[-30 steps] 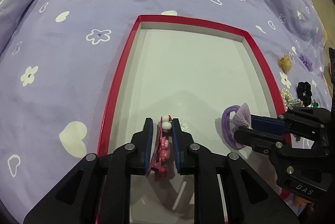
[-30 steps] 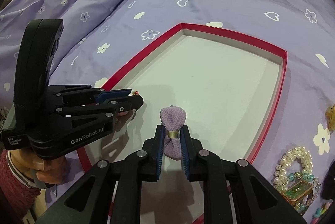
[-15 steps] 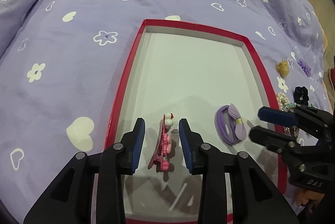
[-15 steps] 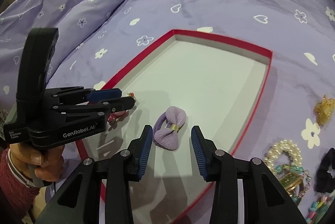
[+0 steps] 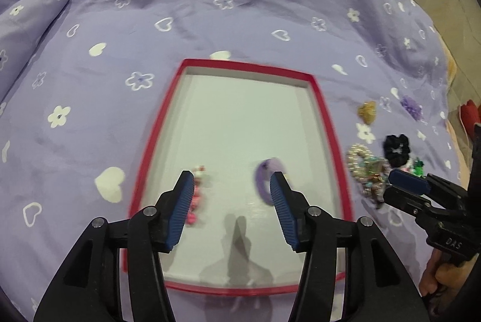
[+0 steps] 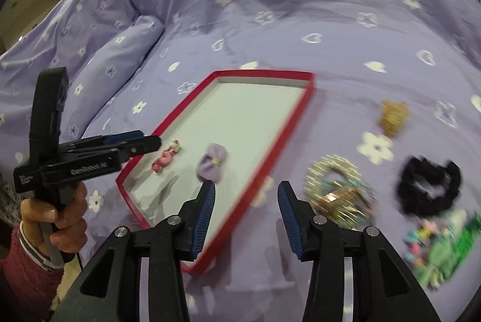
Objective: Organize jewelry
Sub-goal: 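Move both tools back over the remaining accessories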
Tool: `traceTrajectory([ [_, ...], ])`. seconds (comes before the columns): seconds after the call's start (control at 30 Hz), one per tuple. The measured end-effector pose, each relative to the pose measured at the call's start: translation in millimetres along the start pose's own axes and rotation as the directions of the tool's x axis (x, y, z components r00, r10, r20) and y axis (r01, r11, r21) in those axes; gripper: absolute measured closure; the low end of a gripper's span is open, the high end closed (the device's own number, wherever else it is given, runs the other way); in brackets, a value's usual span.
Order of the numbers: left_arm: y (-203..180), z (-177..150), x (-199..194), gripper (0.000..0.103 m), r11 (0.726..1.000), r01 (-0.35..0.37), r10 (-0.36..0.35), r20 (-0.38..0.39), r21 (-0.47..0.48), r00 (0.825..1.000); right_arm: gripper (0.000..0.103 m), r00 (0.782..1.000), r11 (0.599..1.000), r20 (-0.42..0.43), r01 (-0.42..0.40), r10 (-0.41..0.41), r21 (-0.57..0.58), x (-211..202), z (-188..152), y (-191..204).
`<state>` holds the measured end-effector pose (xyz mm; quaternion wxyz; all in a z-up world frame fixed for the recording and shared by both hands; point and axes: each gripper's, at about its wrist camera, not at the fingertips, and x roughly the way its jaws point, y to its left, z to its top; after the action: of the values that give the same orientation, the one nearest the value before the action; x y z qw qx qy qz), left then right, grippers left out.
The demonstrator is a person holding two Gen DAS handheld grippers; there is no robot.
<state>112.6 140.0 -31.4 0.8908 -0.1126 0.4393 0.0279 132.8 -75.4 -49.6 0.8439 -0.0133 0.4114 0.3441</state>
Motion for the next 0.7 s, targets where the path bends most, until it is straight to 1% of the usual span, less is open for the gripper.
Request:
traceTrajectory([
  [0.2,-32.1,0.5,-6.6,0.047,0.998,0.039,-0.04,0.005,0.047,0.999,0.057,0.998,0.995,0.029,0.058,-0.06,0.08,-31.0,-13.6,-37.8],
  [0.43,-69.5,-0.1,-2.9,0.047,0.99,0.078,-0.077,-0.011,0.12,0.997,0.057,0.991,0.981,0.048,0.113,-0.121,0.156,-57.4,-29.9,-75.6],
  [0.57,-90.1,-0.4,0.6,0.047,0.981,0.106,-0.103,-0.024,0.165,0.994,0.057,0.988,0.974,0.055,0.133,-0.146,0.183,-67.5,-35.5,-93.6],
  [0.7,-115.2,-0.7,5.6,0.047,0.965,0.13,-0.124,-0.044,0.229,0.991,0.057,0.985,0.967,0.061,0.145,-0.161,0.208,-72.9,-37.1,-107.9],
])
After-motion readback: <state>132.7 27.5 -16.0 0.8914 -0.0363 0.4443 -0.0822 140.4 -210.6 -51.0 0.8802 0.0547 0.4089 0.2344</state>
